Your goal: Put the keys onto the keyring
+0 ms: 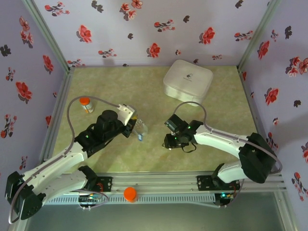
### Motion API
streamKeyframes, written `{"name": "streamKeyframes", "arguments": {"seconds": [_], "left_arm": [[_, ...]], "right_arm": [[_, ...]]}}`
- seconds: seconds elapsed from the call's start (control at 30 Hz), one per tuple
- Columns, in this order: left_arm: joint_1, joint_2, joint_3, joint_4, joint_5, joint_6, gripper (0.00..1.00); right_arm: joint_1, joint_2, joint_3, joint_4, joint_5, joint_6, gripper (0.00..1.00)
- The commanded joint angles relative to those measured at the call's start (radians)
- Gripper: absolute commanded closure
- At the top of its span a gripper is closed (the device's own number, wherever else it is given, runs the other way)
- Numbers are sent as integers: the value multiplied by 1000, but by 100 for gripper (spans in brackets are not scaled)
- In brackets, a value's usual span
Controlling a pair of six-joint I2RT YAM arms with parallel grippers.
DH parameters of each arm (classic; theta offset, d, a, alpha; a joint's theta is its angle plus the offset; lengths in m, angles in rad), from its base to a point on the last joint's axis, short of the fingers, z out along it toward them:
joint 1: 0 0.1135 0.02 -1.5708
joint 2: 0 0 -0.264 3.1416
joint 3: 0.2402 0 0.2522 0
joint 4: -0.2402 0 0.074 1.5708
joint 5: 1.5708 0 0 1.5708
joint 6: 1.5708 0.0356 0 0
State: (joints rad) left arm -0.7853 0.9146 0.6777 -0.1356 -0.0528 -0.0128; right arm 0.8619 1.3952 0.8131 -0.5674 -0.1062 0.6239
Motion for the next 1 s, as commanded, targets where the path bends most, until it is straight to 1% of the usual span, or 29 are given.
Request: {"name": "streamKeyframes", "arguments": {"seconds": [0.0,0.1,0.17,0.27,0.43,0.63,0.97], "left_arm": [[8,-31,2,55,-12,39,100],[8,-32,-1,54,-7,37,100],[8,-29,-2,57,-3,37,100],[8,-23,-3,56,-1,31,100],[7,-17,0,59,0,30,100],[7,0,8,59,5,33,100],[8,6,16,53,11,33,100]], "right_arm": [[2,48,25,0,-6,-121,61],[9,117,64,-58,14,-234,70],[23,144,80,-73,32,-283,70],[34,156,88,-71,68,-323,67],[34,177,109,-68,100,-361,68],[37,197,121,-34,91,-386,69],[36,224,141,-25,68,-401,79]]}}
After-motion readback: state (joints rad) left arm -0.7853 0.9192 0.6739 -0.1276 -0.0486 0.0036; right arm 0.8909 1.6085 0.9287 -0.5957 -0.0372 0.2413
